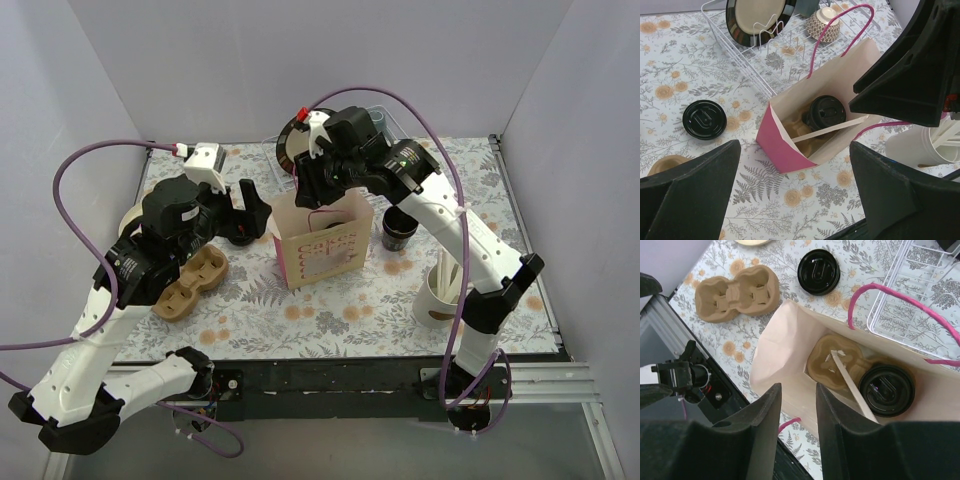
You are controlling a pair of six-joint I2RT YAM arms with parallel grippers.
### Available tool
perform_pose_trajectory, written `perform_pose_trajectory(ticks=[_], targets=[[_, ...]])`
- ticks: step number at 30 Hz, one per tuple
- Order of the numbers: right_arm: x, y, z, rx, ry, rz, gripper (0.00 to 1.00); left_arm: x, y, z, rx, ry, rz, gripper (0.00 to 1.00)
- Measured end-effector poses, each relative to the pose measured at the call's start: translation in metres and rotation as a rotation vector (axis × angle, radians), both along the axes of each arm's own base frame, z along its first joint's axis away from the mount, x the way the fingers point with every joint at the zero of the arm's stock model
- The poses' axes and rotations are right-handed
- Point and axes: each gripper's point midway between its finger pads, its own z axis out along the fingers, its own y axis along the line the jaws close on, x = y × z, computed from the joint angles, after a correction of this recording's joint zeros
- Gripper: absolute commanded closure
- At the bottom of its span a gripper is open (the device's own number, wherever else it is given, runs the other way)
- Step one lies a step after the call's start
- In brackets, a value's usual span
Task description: Pack the takeout coffee
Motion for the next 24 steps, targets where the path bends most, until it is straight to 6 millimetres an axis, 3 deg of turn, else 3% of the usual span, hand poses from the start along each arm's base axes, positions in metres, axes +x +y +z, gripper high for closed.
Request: perform_pose_trajectory(ticks=[4, 6, 7, 8, 9, 17, 20, 24], targets=[[0.004, -0.003, 0.01, 0.025, -0.011, -0.052, 0.51, 0.002, -0.002, 0.005, -0.012, -0.021, -0.008, 0.08], [0.005, -0.01, 0.02, 0.046, -0.031, -0.084, 0.28, 0.001, -0.006, 0.009, -0.02, -0.033, -0.029, 0.08], [0.004, -0.014, 0.026, 0.062, -0.035, -0.101, 0.05, 0.001, -0.008, 0.011, -0.026, -0.039, -0.039, 0.06], [0.001, -0.021, 0.034, 0.082, -0.051, -0.117, 0.02, 0.0, -0.011, 0.014, -0.035, -0.049, -0.058, 0.05], [-0.001, -0.029, 0.041, 0.1, -0.064, -0.14, 0.01, 0.0, -0.014, 0.017, -0.044, -0.058, -0.072, 0.02], [-0.042, -0.102, 0.101, 0.297, -0.144, -0.308, 0.02, -0.029, -0.027, 0.057, -0.167, -0.165, -0.221, 0.02], [-0.046, -0.117, 0.102, 0.322, -0.133, -0.374, 0.02, -0.042, -0.028, 0.072, -0.217, -0.206, -0.259, 0.02], [-0.044, -0.133, 0.081, 0.282, -0.124, -0.456, 0.01, -0.056, -0.026, 0.084, -0.274, -0.245, -0.288, 0.02]])
